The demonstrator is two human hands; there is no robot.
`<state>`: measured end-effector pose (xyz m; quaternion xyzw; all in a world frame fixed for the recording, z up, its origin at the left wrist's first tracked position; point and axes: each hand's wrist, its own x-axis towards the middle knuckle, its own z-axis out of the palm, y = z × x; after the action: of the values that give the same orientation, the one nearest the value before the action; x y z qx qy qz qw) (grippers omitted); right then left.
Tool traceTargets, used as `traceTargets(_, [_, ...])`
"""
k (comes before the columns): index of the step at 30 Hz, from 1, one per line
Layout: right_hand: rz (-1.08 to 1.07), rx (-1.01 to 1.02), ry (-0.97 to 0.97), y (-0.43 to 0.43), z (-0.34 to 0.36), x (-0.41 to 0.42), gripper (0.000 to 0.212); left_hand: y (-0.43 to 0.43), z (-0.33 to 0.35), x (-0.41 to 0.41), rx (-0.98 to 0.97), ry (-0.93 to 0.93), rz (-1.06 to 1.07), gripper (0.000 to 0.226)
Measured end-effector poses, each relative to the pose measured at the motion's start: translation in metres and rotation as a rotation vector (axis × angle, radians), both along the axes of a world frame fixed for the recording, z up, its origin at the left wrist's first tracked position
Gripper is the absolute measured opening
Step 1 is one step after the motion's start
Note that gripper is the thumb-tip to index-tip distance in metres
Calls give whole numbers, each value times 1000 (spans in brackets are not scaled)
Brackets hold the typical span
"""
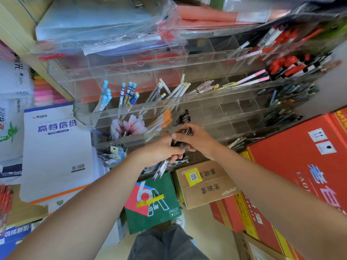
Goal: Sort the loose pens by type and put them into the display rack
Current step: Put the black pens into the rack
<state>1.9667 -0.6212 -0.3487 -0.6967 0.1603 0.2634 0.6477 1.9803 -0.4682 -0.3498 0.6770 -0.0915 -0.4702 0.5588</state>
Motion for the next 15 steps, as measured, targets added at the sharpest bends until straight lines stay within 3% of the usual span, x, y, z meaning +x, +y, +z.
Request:
traceTargets(4, [-71,32,-8,-11,-9,-2,11,-7,5,-1,42,-45,-38,14])
traceTargets(7, [-238,43,-29,-23,-10,-4,11,-3,4,1,216,-54,-142,5])
traceTargets(10, [-420,74,-56,-40,-7,-3,13,6,-5,5,309,-82,-28,12])
traceTargets(15, [-684,-27,-209,-55,5,12,16,12,-12,15,380,-279,184,30])
